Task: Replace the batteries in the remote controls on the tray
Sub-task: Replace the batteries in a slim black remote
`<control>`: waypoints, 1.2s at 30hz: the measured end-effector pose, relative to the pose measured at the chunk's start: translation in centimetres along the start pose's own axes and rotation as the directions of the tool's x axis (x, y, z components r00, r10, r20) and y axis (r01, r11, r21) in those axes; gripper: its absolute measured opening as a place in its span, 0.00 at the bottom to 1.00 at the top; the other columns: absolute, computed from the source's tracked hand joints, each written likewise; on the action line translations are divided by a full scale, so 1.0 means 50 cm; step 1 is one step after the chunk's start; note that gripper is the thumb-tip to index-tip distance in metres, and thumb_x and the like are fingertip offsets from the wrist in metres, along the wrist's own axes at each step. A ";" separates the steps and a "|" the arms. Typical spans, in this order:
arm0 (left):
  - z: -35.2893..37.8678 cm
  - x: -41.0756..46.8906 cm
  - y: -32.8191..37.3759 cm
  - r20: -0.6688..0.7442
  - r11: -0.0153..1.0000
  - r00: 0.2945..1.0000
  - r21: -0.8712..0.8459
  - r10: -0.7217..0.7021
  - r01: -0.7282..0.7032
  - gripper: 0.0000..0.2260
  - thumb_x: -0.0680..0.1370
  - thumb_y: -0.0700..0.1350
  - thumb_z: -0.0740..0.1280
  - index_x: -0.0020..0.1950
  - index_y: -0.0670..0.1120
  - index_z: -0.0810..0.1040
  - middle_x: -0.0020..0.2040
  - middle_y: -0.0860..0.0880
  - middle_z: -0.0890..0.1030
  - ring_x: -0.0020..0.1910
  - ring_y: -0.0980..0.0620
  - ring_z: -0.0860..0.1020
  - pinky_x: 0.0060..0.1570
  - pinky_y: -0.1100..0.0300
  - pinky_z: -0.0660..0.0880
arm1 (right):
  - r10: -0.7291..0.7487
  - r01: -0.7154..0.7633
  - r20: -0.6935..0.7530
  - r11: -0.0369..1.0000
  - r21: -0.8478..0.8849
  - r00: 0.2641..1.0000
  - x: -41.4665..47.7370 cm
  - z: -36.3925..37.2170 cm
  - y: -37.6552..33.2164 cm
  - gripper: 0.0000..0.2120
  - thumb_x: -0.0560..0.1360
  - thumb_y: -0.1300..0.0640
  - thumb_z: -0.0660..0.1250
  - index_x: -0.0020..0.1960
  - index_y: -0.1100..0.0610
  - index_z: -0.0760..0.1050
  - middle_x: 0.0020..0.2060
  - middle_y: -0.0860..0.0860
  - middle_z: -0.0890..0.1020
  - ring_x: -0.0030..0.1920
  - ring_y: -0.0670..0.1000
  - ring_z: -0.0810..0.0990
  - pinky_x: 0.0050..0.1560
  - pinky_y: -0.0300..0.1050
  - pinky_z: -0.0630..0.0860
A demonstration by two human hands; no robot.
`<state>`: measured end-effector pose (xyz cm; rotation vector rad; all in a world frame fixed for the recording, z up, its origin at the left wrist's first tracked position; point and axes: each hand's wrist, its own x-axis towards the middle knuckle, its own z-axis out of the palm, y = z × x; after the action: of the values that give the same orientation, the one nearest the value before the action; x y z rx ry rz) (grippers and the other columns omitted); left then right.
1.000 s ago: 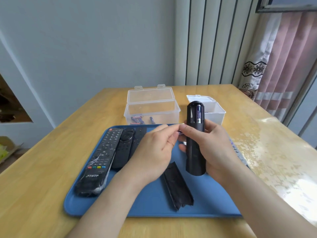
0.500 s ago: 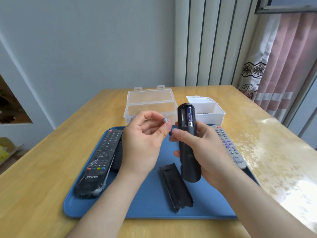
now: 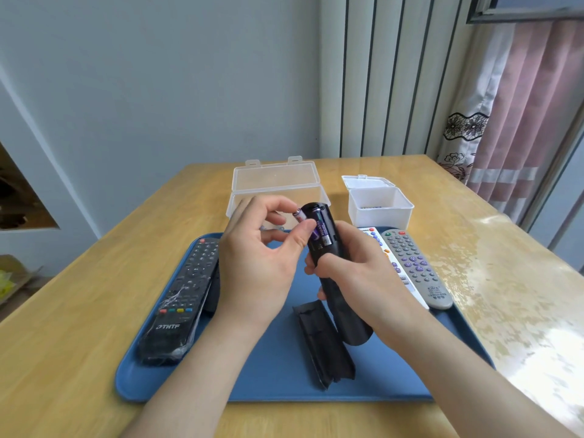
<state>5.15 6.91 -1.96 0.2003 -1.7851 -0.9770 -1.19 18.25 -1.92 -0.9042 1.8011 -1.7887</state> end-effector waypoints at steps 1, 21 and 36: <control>-0.001 0.002 -0.003 0.006 1.000 1.000 0.018 0.025 -0.025 0.10 0.71 0.43 0.74 0.46 0.55 0.78 0.45 0.55 0.77 0.43 0.52 0.77 0.40 0.62 0.78 | -0.002 0.002 -0.001 1.000 -0.005 1.000 0.000 0.000 0.000 0.13 0.64 0.59 0.63 0.47 0.53 0.77 0.42 0.63 0.76 0.39 0.51 0.77 0.36 0.44 0.78; 0.004 -0.017 -0.013 0.193 0.852 0.952 0.429 0.239 -0.301 0.05 0.77 0.49 0.65 0.45 0.49 0.79 0.36 0.54 0.81 0.34 0.52 0.82 0.31 0.55 0.77 | 0.033 -0.031 -0.068 0.999 0.030 0.997 -0.004 -0.005 -0.008 0.15 0.83 0.52 0.59 0.46 0.62 0.75 0.29 0.55 0.77 0.25 0.50 0.74 0.26 0.42 0.72; -0.013 0.014 -0.003 0.335 0.858 0.826 -0.085 -0.454 0.506 0.11 0.67 0.55 0.71 0.37 0.47 0.83 0.29 0.50 0.80 0.27 0.55 0.76 0.31 0.63 0.75 | 0.064 0.002 0.225 0.959 -0.282 0.972 -0.001 -0.035 -0.024 0.11 0.82 0.54 0.59 0.50 0.60 0.76 0.40 0.54 0.83 0.34 0.51 0.81 0.36 0.47 0.80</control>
<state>5.34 6.08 -1.50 0.4292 -1.9591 -1.5928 -2.23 19.56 -0.61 -1.1345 1.9295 -1.3621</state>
